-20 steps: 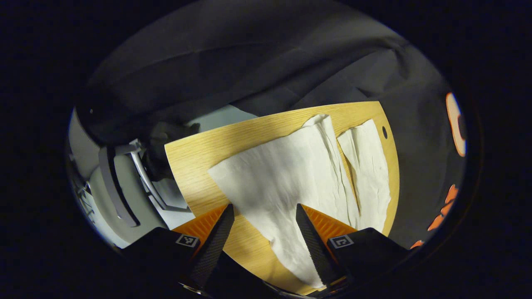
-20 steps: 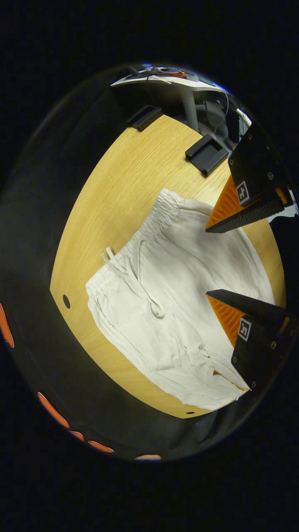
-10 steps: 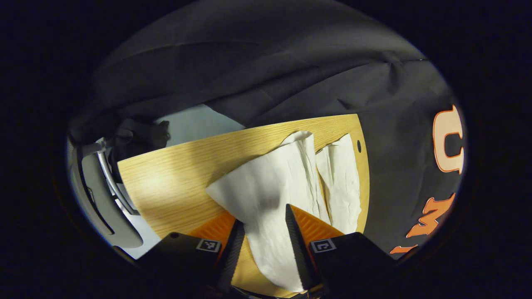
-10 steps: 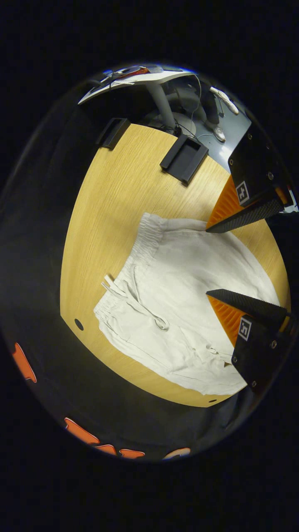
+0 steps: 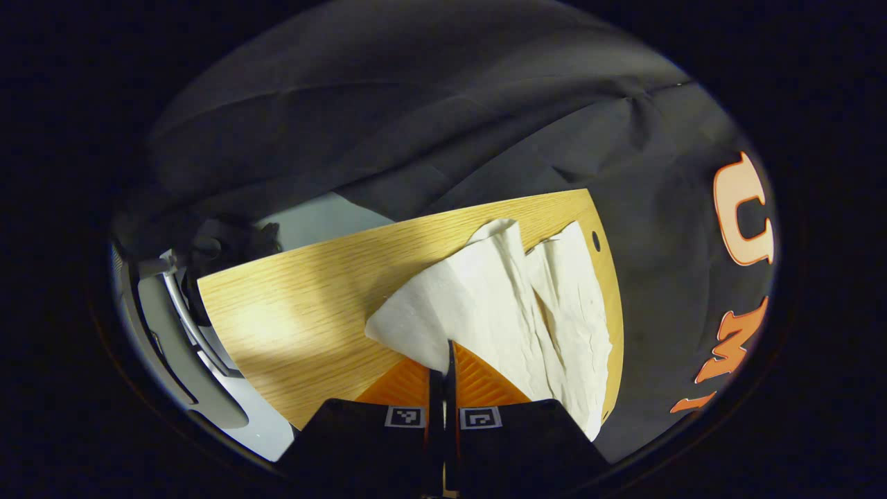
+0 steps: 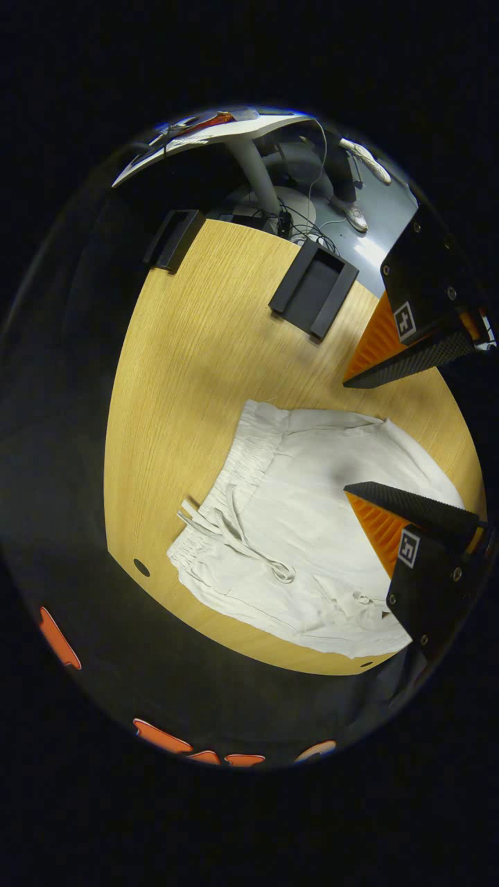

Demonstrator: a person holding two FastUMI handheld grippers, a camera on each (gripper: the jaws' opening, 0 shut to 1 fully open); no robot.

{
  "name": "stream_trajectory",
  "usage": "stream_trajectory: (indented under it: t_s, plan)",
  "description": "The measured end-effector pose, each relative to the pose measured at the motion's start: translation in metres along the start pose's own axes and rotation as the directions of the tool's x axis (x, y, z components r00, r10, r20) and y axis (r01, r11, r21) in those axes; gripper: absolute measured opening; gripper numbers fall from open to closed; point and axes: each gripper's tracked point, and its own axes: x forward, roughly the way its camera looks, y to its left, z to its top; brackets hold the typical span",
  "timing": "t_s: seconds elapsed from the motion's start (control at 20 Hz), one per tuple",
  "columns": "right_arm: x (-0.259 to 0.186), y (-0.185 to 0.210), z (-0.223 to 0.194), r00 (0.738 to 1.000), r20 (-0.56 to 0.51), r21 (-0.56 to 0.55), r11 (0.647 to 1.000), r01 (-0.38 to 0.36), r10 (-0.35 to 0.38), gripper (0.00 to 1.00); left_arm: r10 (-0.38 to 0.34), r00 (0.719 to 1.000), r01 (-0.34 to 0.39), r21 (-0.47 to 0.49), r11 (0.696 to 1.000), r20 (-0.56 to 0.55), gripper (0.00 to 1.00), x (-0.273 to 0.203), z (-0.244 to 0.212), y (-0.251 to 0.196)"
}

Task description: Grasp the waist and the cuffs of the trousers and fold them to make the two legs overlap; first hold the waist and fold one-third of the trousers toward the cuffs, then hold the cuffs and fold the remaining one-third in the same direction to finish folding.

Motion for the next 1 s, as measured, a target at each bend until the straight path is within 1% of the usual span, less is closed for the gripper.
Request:
stream_trajectory:
  t_s: [0.05,0.15,0.2,0.35,0.4,0.45,0.5,0.55,0.6,0.65,0.7,0.75,0.8,0.85,0.9,0.95,1.0]
  plan:
    - [0.005,-0.002,0.005,1.0,0.004,0.014,1.0,0.0,-0.001,0.82,-0.006,1.0,0.006,0.005,1.0,0.004,0.03,-0.002,0.0,-0.005]
    - [0.014,0.0,0.011,1.0,-0.009,0.074,0.997,-0.007,0.008,0.82,-0.011,1.0,0.011,0.021,1.0,0.011,0.06,-0.009,0.001,-0.014]
    - [0.018,0.002,0.015,1.0,-0.015,0.097,0.995,-0.017,0.018,0.8,-0.016,1.0,0.016,0.026,1.0,0.013,0.04,-0.014,0.002,-0.017]
    - [0.029,-0.002,0.03,1.0,0.001,0.112,0.994,0.008,-0.008,0.76,-0.045,0.999,0.044,0.037,0.998,0.026,0.05,-0.024,0.009,-0.034]
    - [0.032,-0.002,0.033,1.0,0.002,0.116,0.993,0.009,-0.01,0.84,-0.052,0.998,0.051,0.044,0.998,0.031,0.05,-0.028,0.012,-0.04]
    - [0.035,-0.001,0.035,1.0,-0.004,0.12,0.993,0.005,-0.004,0.73,-0.06,0.998,0.059,0.05,0.997,0.036,0.04,-0.03,0.015,-0.044]
    - [0.039,0.0,0.037,1.0,-0.007,0.127,0.992,0.001,0.0,0.72,-0.07,0.997,0.067,0.053,0.996,0.043,0.05,-0.032,0.017,-0.051]
    - [0.042,0.0,0.04,1.0,-0.006,0.136,0.991,-0.001,0.002,0.69,-0.075,0.996,0.073,0.056,0.996,0.046,0.06,-0.035,0.018,-0.056]
    - [0.044,0.001,0.042,1.0,-0.008,0.15,0.989,-0.01,0.011,0.76,-0.084,0.995,0.081,0.06,0.995,0.052,0.04,-0.038,0.019,-0.062]
    - [0.046,0.002,0.043,1.0,-0.004,0.166,0.986,-0.021,0.021,0.6,-0.089,0.994,0.086,0.067,0.994,0.056,0.04,-0.041,0.019,-0.065]
    - [0.047,0.003,0.046,0.999,-0.003,0.182,0.983,-0.031,0.032,0.54,-0.096,0.993,0.091,0.073,0.993,0.062,0.05,-0.044,0.021,-0.068]
    - [0.049,0.001,0.047,0.999,0.004,0.195,0.98,-0.037,0.037,0.38,-0.088,0.994,0.083,0.078,0.994,0.067,0.05,-0.047,0.021,-0.072]
    - [0.05,-0.001,0.048,0.999,0.011,0.211,0.977,-0.034,0.033,0.39,-0.064,0.995,0.058,0.083,0.995,0.073,0.05,-0.05,0.023,-0.07]
    - [0.05,-0.003,0.049,0.999,0.019,0.224,0.974,-0.039,0.035,0.28,-0.059,0.995,0.052,0.082,0.995,0.082,0.05,-0.052,0.022,-0.07]
    - [0.05,0.0,0.052,0.998,0.022,0.233,0.971,-0.058,0.054,0.22,-0.057,0.995,0.051,0.081,0.995,0.082,0.05,-0.054,0.021,-0.072]
    - [0.047,0.003,0.051,0.997,0.023,0.239,0.968,-0.081,0.078,0.12,-0.058,0.995,0.05,0.084,0.995,0.084,0.04,-0.055,0.021,-0.073]
    - [0.045,0.005,0.054,0.994,0.023,0.248,0.963,-0.107,0.105,0.1,-0.063,0.994,0.055,0.089,0.995,0.09,0.05,-0.057,0.022,-0.076]
